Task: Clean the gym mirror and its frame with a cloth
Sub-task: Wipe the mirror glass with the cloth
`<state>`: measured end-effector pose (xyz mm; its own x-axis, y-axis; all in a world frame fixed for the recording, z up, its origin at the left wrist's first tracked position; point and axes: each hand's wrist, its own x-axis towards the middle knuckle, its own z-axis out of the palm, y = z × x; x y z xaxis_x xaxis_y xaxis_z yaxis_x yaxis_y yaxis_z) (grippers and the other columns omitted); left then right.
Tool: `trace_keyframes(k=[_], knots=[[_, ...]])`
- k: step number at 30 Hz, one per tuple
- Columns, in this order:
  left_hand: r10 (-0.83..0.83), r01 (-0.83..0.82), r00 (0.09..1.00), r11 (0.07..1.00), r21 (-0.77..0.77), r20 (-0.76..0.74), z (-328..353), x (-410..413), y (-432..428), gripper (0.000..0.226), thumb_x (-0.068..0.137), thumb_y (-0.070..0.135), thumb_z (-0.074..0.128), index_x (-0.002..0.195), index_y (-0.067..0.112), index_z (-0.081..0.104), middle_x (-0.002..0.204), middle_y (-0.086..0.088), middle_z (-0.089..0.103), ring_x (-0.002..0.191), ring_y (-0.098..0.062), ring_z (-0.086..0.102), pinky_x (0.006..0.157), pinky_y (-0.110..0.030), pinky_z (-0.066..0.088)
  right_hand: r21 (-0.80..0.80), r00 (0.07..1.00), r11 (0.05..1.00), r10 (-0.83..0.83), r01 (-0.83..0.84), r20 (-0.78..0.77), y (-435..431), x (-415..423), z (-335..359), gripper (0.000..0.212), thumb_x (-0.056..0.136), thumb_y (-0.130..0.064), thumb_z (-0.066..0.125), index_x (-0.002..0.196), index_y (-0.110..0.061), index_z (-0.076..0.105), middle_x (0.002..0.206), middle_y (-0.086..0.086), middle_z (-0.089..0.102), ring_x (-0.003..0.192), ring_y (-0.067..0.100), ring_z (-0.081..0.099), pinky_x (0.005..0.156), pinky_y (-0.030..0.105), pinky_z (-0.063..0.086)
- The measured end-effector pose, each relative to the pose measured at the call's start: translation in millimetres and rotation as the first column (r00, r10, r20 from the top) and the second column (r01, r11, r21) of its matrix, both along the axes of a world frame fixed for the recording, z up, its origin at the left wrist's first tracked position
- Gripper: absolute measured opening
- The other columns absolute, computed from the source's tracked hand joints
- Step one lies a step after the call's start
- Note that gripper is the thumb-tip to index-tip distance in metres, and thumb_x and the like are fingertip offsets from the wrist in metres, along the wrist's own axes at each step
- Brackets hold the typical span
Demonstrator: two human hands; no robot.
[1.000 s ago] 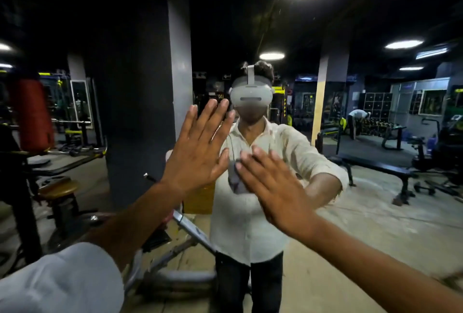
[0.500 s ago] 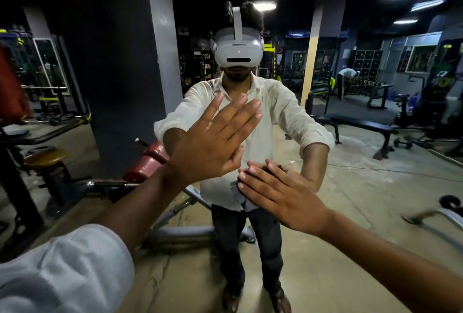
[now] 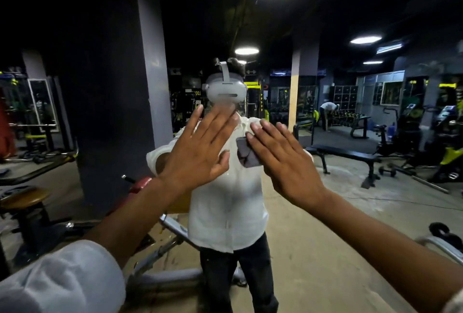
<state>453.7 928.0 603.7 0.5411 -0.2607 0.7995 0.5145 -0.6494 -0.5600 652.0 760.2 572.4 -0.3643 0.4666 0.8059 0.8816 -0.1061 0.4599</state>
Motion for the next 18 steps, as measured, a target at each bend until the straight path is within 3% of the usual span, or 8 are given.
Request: trace_keyframes(k=[4,8,14,18], knots=[[0.020,-0.020,1.000,1.000,-0.002,0.009,18.9,21.5,-10.8,0.076,0.102,0.036,0.050,0.167,0.005,0.026,0.176,-0.016,0.019,0.164,-0.034,0.017,0.125,-0.064,0.026,-0.072,0.973,0.997,0.018,-0.002,0.229,-6.9,21.1,23.1,0.068,0.099,-0.001,0.050,0.164,-0.006,0.030,0.173,0.013,0.023,0.162,0.031,0.016,0.130,0.055,0.019],[-0.026,0.024,0.997,0.999,0.034,0.068,47.1,30.1,-17.9,0.063,0.094,0.028,0.060,0.152,0.006,0.051,0.158,-0.019,0.049,0.149,-0.037,0.044,0.126,-0.060,0.029,0.170,0.989,0.985,0.010,0.016,-0.150,-20.4,41.4,88.4,0.076,0.096,-0.008,0.069,0.163,-0.008,0.032,0.172,0.013,0.026,0.162,0.028,0.017,0.130,0.053,0.020],[0.038,-0.032,0.989,0.998,-0.046,0.143,92.9,61.5,-36.3,0.080,0.104,0.041,0.050,0.169,0.007,0.019,0.177,-0.016,0.011,0.165,-0.032,0.007,0.130,-0.061,0.016,0.107,0.990,0.994,-0.041,0.027,0.134,-25.1,57.1,119.6,0.071,0.102,-0.019,0.061,0.164,-0.008,0.029,0.173,0.013,0.023,0.162,0.028,0.015,0.130,0.052,0.018],[0.062,-0.058,0.985,0.998,-0.031,0.159,92.4,66.4,-32.1,0.080,0.103,0.045,0.045,0.170,0.009,0.018,0.178,-0.013,0.008,0.165,-0.030,0.006,0.130,-0.061,0.017,0.303,0.987,0.953,0.053,-0.006,-0.149,-25.8,71.2,173.0,0.065,0.103,-0.020,0.052,0.164,-0.009,0.031,0.172,0.011,0.026,0.162,0.026,0.016,0.131,0.052,0.017]])
